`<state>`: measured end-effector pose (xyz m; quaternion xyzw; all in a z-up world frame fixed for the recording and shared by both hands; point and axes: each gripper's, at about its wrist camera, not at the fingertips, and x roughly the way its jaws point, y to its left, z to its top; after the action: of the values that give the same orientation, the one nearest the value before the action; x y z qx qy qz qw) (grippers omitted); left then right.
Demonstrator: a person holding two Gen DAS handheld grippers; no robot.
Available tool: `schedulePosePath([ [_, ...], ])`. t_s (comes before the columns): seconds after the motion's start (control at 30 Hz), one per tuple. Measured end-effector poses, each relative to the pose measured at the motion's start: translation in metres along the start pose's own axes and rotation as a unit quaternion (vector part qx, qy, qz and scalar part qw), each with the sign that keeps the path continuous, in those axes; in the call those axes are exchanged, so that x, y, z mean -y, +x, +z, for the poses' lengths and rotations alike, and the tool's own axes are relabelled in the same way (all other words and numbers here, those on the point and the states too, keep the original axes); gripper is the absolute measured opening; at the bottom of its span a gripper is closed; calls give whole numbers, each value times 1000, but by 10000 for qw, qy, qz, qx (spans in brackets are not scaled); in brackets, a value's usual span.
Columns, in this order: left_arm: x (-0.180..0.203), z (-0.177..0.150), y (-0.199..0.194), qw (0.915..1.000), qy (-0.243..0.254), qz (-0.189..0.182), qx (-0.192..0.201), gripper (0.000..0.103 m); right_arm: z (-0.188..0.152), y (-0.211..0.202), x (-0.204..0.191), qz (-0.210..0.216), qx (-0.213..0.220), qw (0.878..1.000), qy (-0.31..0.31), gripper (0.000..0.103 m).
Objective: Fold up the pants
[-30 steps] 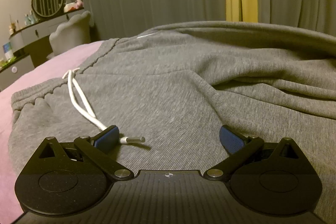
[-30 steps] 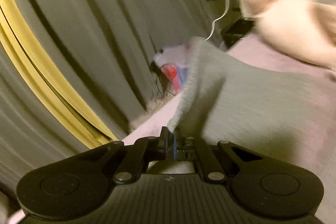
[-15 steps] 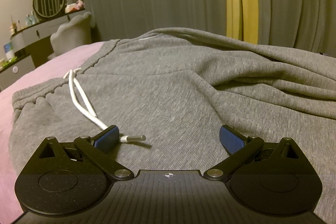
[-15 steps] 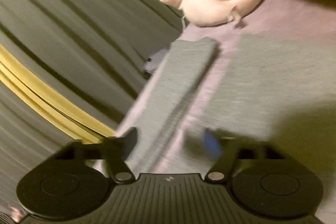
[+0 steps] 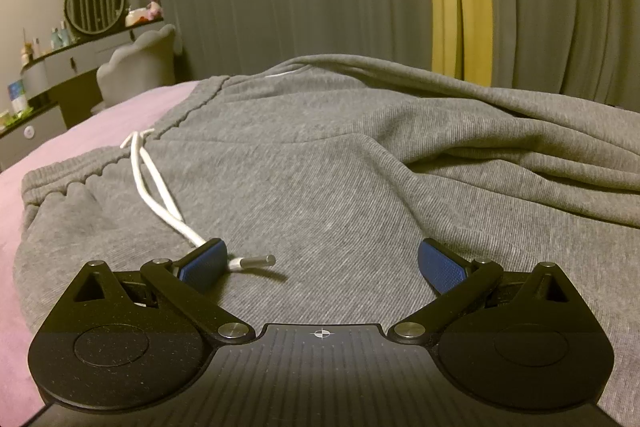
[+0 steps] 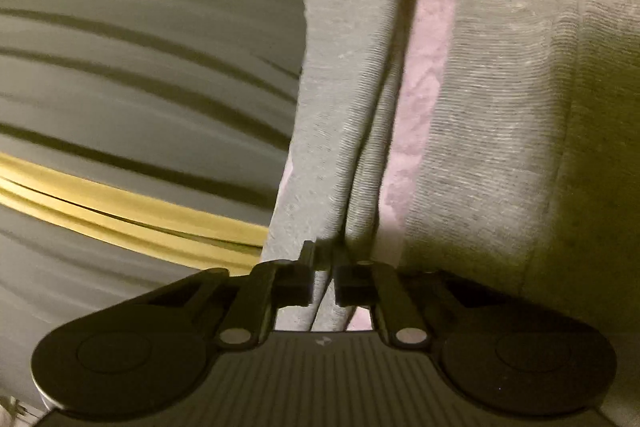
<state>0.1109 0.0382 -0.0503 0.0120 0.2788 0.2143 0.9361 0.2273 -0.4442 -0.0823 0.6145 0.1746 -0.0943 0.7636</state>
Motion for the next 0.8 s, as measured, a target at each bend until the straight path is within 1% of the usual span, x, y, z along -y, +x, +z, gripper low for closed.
schedulePosePath([
  [0.07,0,-1,0,10000,8,7,-3,103,3,0,-3,-96,106,9998,-121,7],
  [0.17,0,-1,0,10000,12,9,-1,103,6,5,2,10,144,9999,47,7],
  [0.3,1,0,-1,10000,38,26,-13,103,3,11,-5,30,241,9997,-25,10],
  [0.4,-3,7,-4,9999,-19,-35,-139,103,3,18,-4,167,247,9995,90,11],
  [0.47,-9,18,-6,9987,-216,-115,-449,103,7,21,-4,260,250,9991,207,11],
  [0.5,-15,27,-9,9976,-399,-193,-537,103,9,22,-4,281,238,9991,222,11],
  [0.53,-23,37,-14,9963,-631,-291,-513,103,10,23,-4,295,218,9991,219,11],
  [0.57,-31,50,-18,9942,-869,-439,-466,103,11,23,-4,316,209,9991,215,11],
  [0.6,-42,69,-21,9904,-1173,-657,-320,103,12,19,-3,338,210,9990,216,11],
  [0.67,-56,103,-15,9817,-1661,-929,-115,103,13,20,-3,362,240,9989,191,11],
  [0.73,-64,143,13,9692,-2042,-1365,-196,103,11,19,-6,347,283,9989,106,11],
  [0.8,-64,171,58,9573,-2289,-1687,-530,103,8,14,-5,354,292,9989,50,11],
])
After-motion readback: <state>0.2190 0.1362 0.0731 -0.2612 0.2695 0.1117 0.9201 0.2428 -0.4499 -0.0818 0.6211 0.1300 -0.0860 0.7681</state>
